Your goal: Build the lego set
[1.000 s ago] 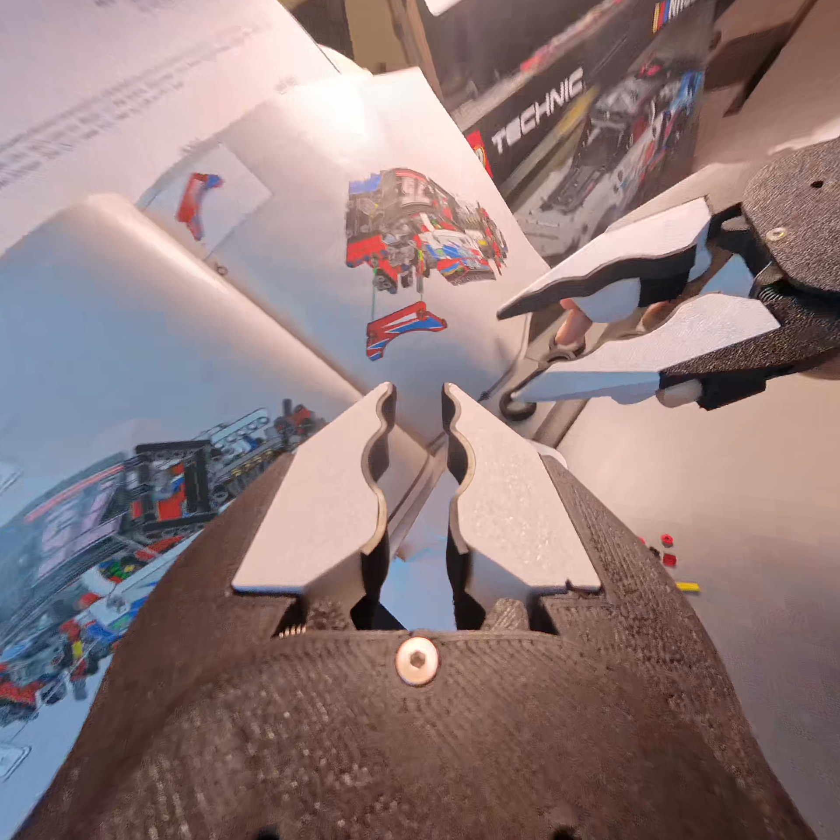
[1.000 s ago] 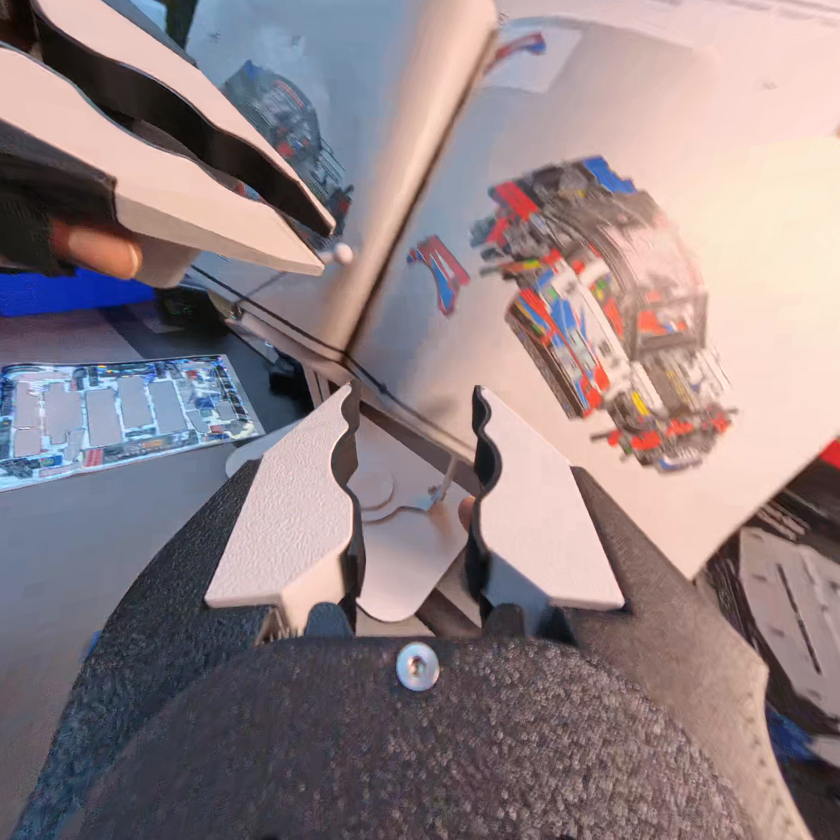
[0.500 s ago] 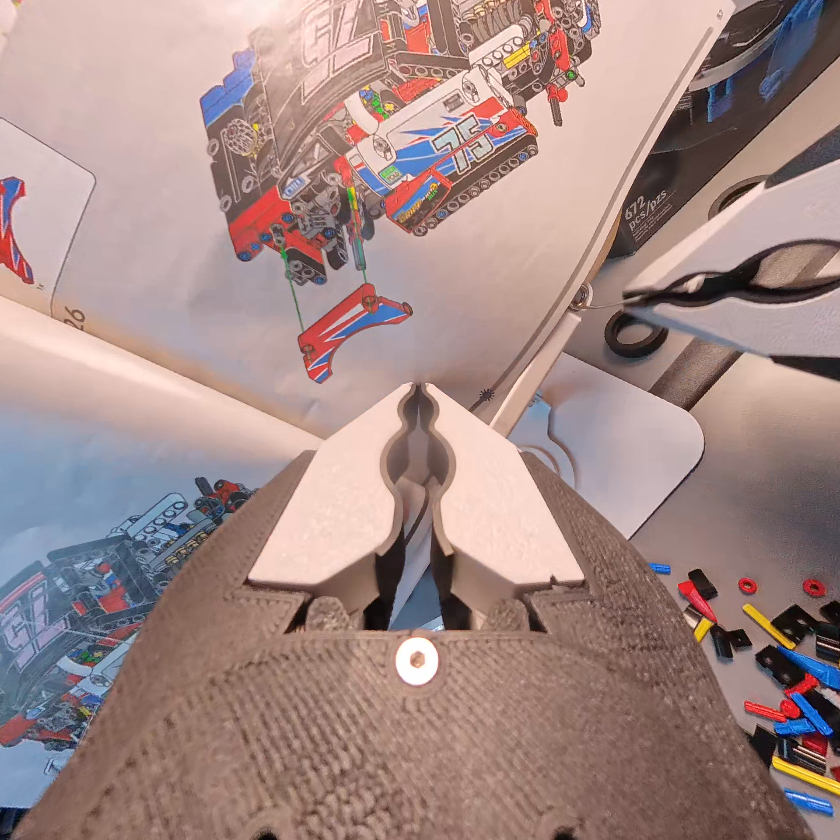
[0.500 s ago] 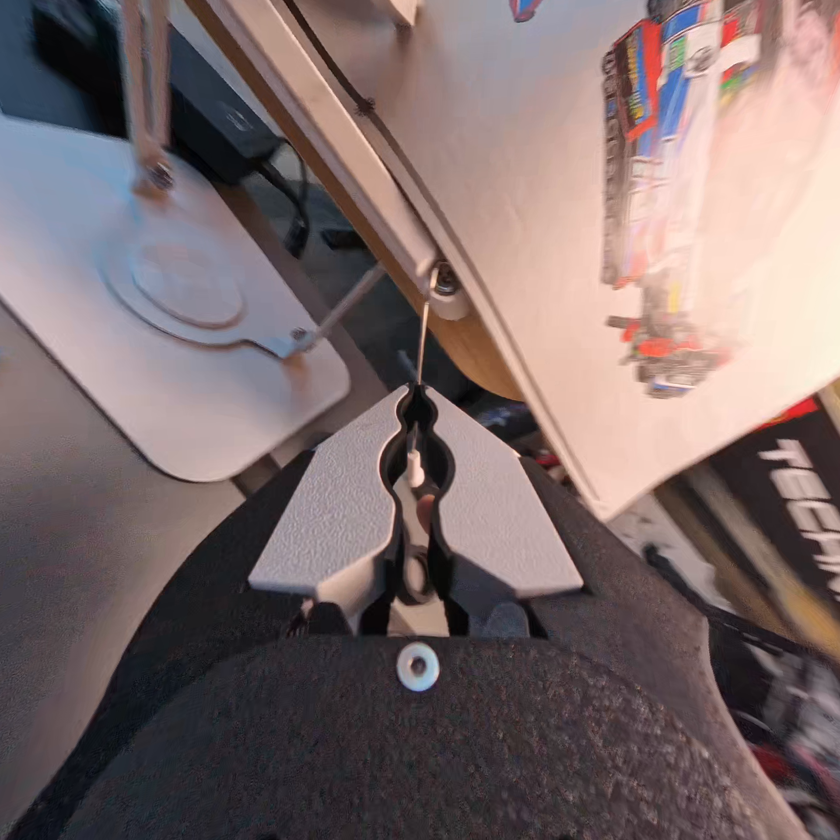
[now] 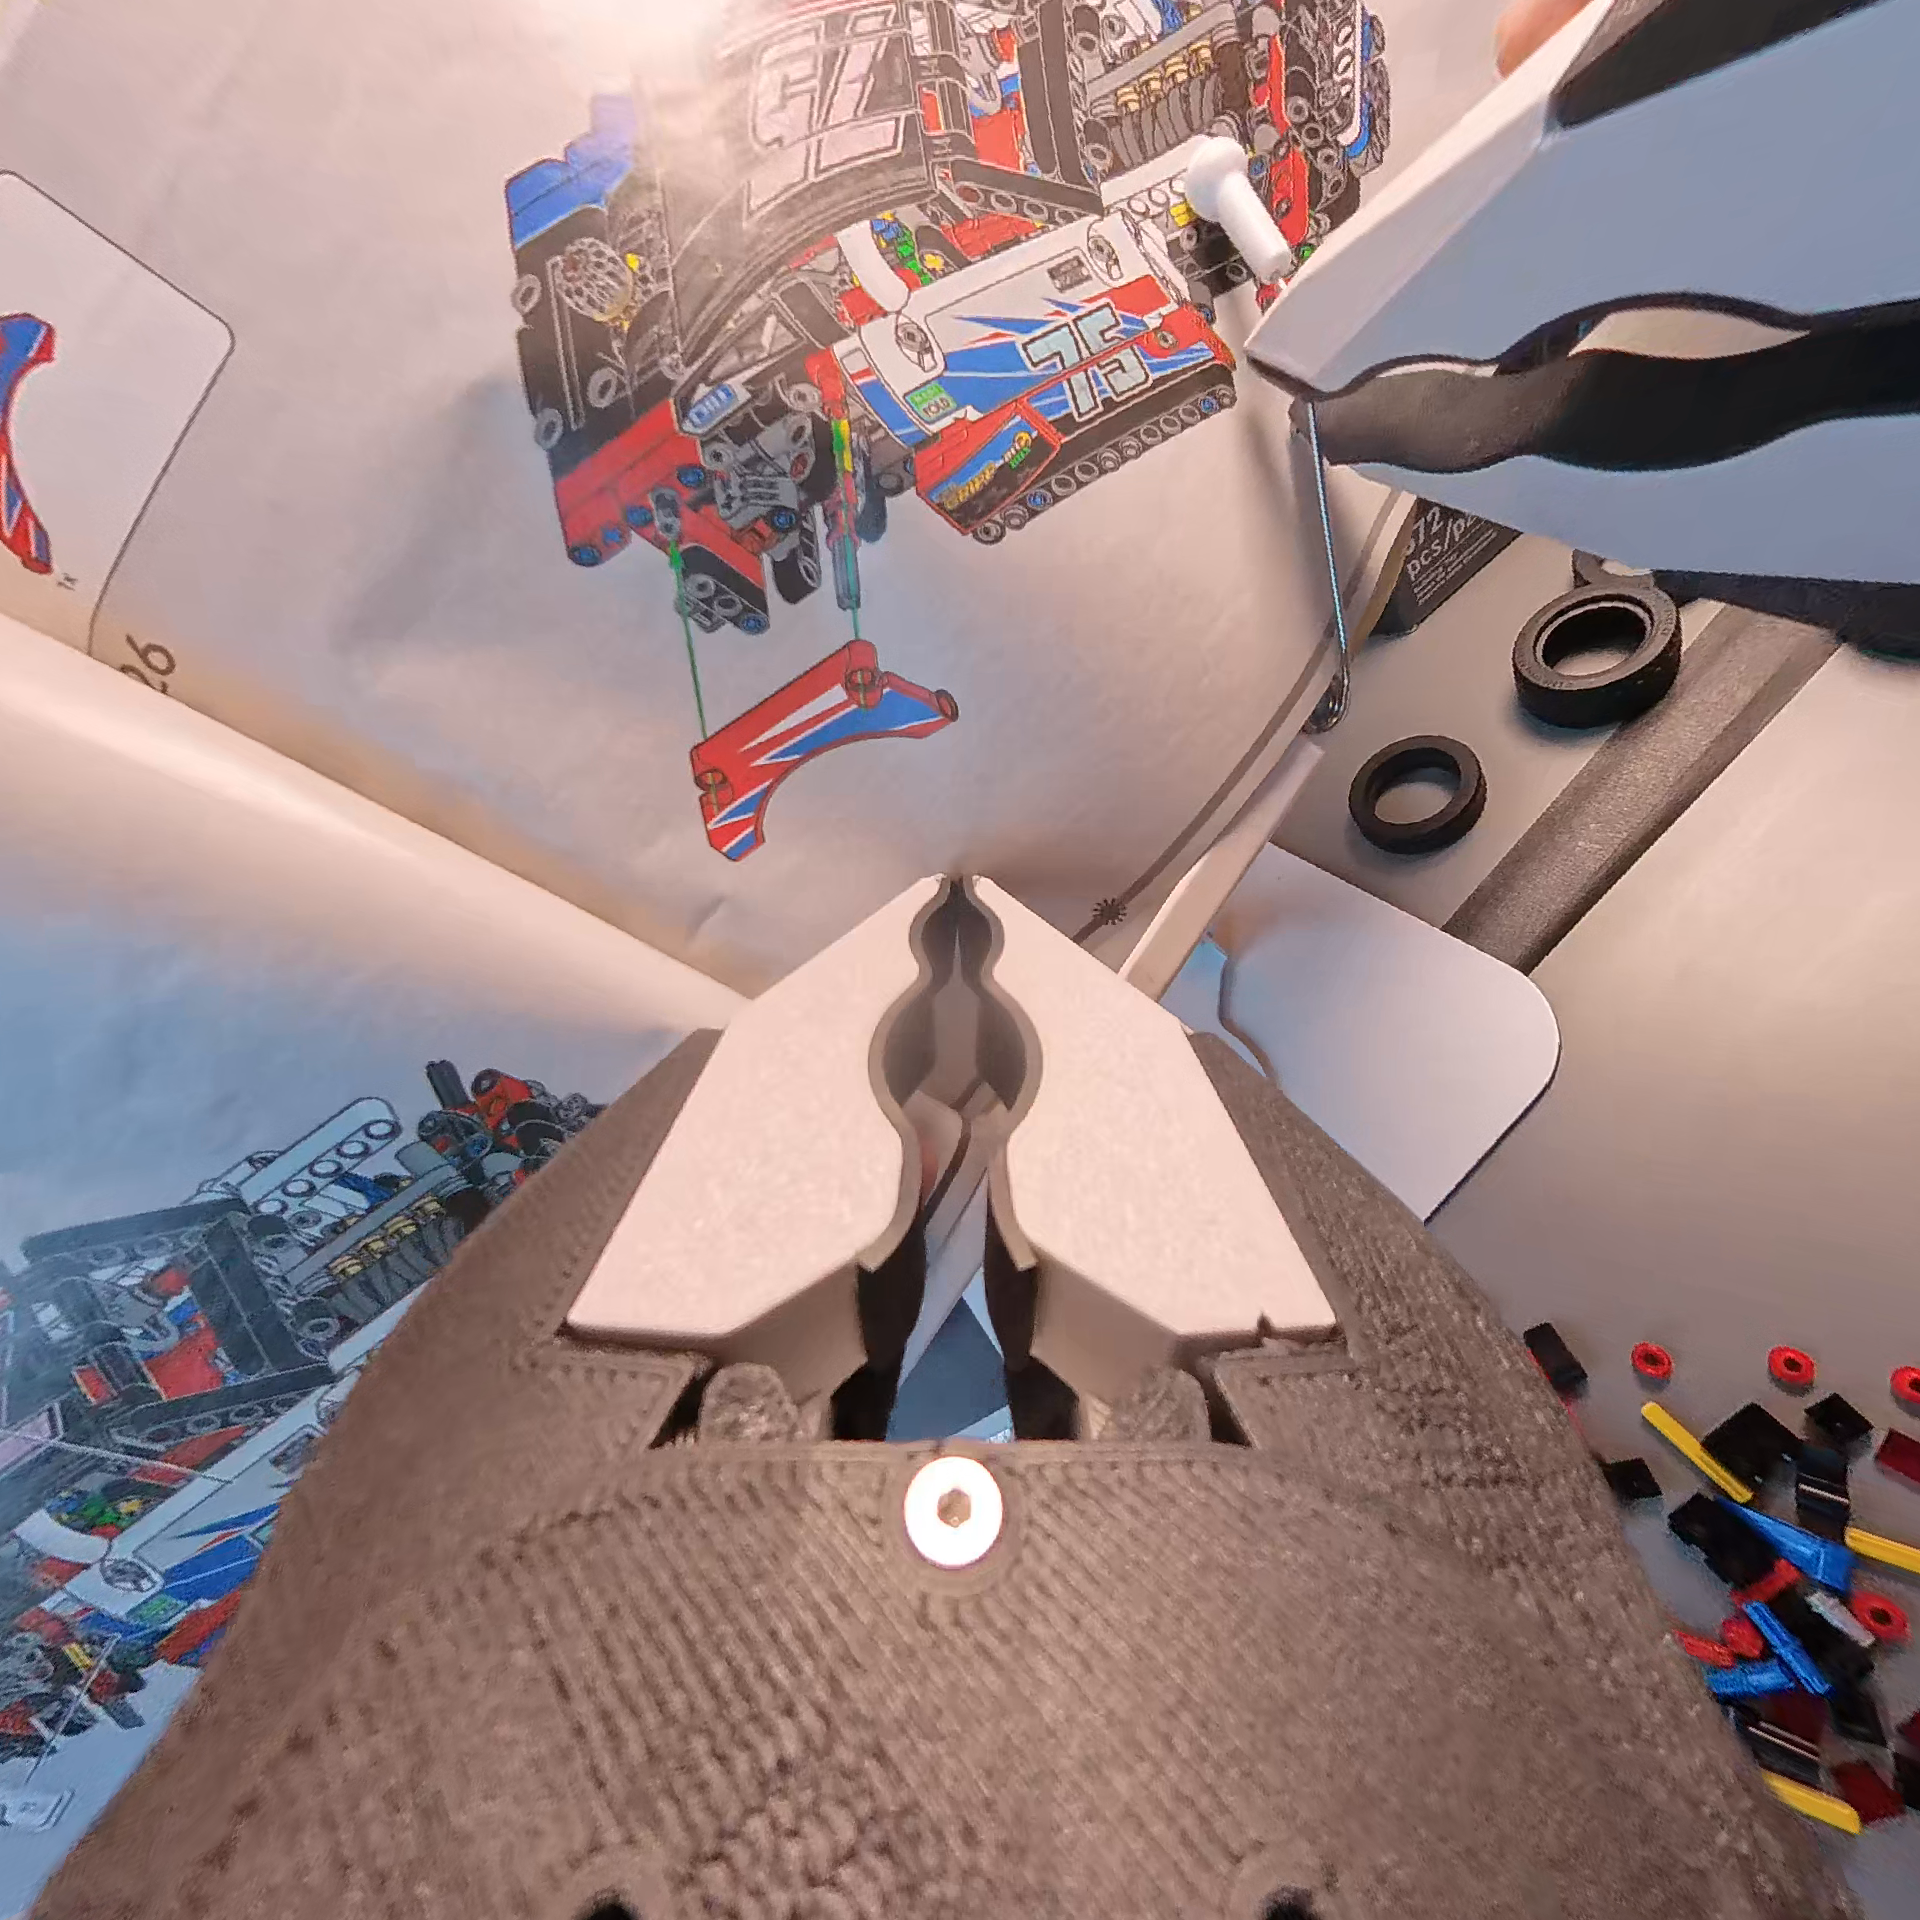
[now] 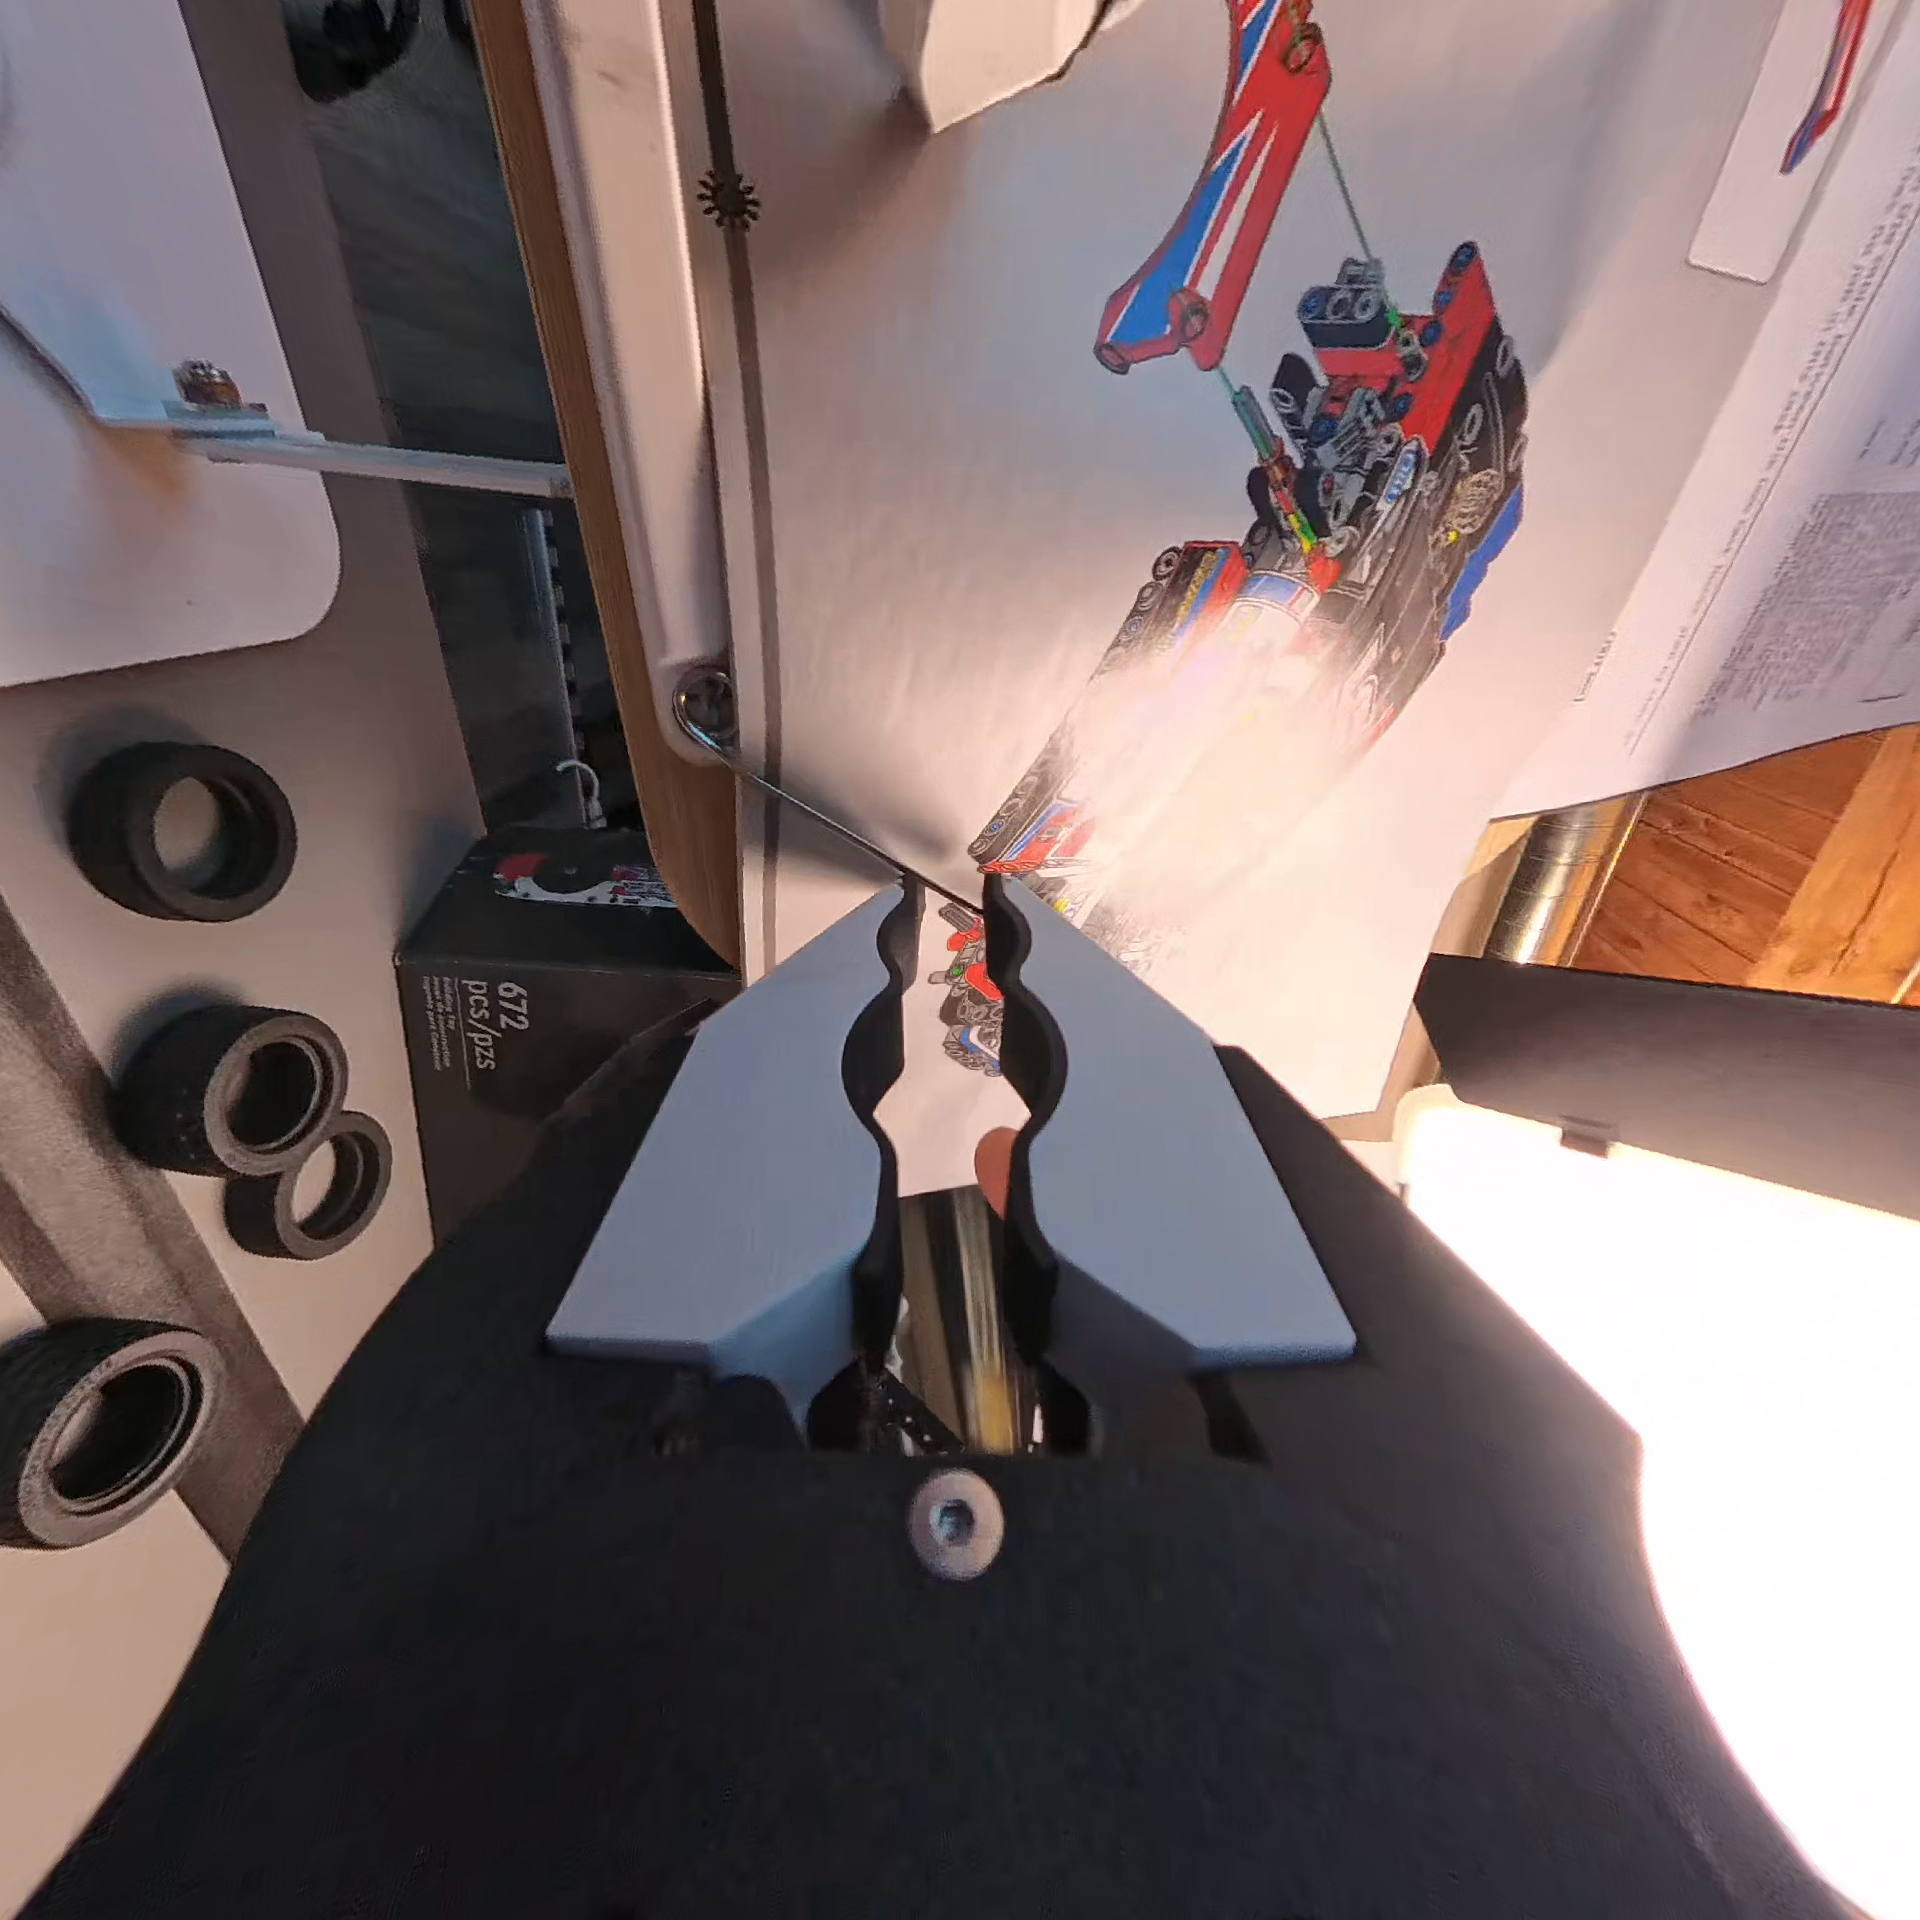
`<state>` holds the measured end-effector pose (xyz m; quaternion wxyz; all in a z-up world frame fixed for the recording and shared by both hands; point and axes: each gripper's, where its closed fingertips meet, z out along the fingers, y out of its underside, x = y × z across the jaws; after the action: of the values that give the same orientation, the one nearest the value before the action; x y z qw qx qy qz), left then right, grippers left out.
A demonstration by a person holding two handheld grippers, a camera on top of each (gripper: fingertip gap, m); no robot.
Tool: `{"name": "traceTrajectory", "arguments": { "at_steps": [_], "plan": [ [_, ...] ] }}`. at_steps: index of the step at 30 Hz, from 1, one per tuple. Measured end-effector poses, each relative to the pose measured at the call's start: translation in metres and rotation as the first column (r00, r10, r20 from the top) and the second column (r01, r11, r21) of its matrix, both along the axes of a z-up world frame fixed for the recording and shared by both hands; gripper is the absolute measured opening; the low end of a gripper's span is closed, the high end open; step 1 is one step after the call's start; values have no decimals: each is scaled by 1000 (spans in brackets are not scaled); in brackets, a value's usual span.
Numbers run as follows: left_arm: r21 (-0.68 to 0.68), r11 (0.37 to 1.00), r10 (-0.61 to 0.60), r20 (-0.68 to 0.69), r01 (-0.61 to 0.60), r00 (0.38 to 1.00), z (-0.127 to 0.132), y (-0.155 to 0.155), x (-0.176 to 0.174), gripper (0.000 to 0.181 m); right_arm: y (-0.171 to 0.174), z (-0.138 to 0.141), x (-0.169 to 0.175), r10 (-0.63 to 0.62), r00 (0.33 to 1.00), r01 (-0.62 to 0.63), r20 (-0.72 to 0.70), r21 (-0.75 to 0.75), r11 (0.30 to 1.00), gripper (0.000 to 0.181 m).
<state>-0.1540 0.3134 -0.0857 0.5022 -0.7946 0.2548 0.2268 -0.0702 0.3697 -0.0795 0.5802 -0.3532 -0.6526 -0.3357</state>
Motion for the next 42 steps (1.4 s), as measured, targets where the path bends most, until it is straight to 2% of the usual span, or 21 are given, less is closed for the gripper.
{"name": "traceTrajectory", "arguments": {
  "at_steps": [1,6,9,10,11,13,14,16,17,18,19,20,21,22,24,26,29,32,34,38,42],
  "plan": [
    [-1,1000,1,-2,-1,1000,0,0,0,0,-1,1,1,5,1000,-5,-11,3,1000,9],
    [11,1000,-5,-13,5,1000,0,-1,0,0,-6,4,0,30,999,-26,-44,88,996,8],
    [17,1000,-1,-2,1,1000,0,0,0,0,-8,15,-6,45,967,-52,-249,-22,998,18],
    [20,1000,-2,10,2,1000,0,1,0,0,-10,18,-9,34,932,-78,-360,-108,991,19],
    [24,1000,-5,27,4,1000,1,0,0,0,-14,23,-11,23,871,-137,-491,-199,970,7],
    [33,999,-23,65,21,998,1,-1,1,0,-21,38,-9,-28,674,-332,-738,-336,881,24],
    [38,999,-29,84,26,996,1,-2,2,0,-21,37,-7,-130,580,-420,-804,-431,799,29],
    [56,998,-40,127,34,991,3,-3,2,0,-18,25,-8,-344,476,-557,-809,-580,594,53],
    [69,997,-42,152,32,987,5,-4,2,0,-14,20,-7,-407,444,-592,-799,-602,536,54],
    [81,996,-41,178,27,983,8,-4,2,0,-13,15,-9,-432,442,-611,-786,-617,496,47],
    [86,996,-39,198,22,979,9,-5,1,0,-17,8,-15,-423,484,-616,-766,-641,458,26],
    [86,996,-35,214,17,976,9,-4,0,0,-21,2,-21,-395,532,-597,-749,-663,452,9],
    [91,996,-33,240,11,970,10,-4,-1,0,-22,3,-24,-341,556,-560,-758,-645,520,6],
    [92,996,-34,283,8,958,11,-3,-1,0,-25,5,-26,-240,609,-516,-756,-607,604,0],
    [88,996,-47,410,12,911,12,-3,-2,0,-33,7,-30,16,743,-424,-670,-451,785,1],
    [95,995,-78,521,34,850,14,-3,-2,0,-37,7,-32,177,819,-385,-546,-294,875,2],
    [116,992,-109,592,49,798,16,-5,-5,0,-45,6,-37,273,843,-423,-464,-259,868,1],
    [130,991,-112,579,45,807,16,-5,-6,0,-50,4,-42,285,858,-428,-426,-290,856,1],
    [132,991,-107,572,38,813,16,-4,-6,0,-55,2,-46,265,853,-444,-449,-358,822,0],
    [131,991,-103,581,33,807,15,-7,-6,0,-61,-6,-53,347,886,-432,-308,-277,858,0],
    [146,989,-104,580,22,808,16,-17,-13,0,-60,-6,-52,277,889,-410,-364,-364,836,0]
  ]
}}
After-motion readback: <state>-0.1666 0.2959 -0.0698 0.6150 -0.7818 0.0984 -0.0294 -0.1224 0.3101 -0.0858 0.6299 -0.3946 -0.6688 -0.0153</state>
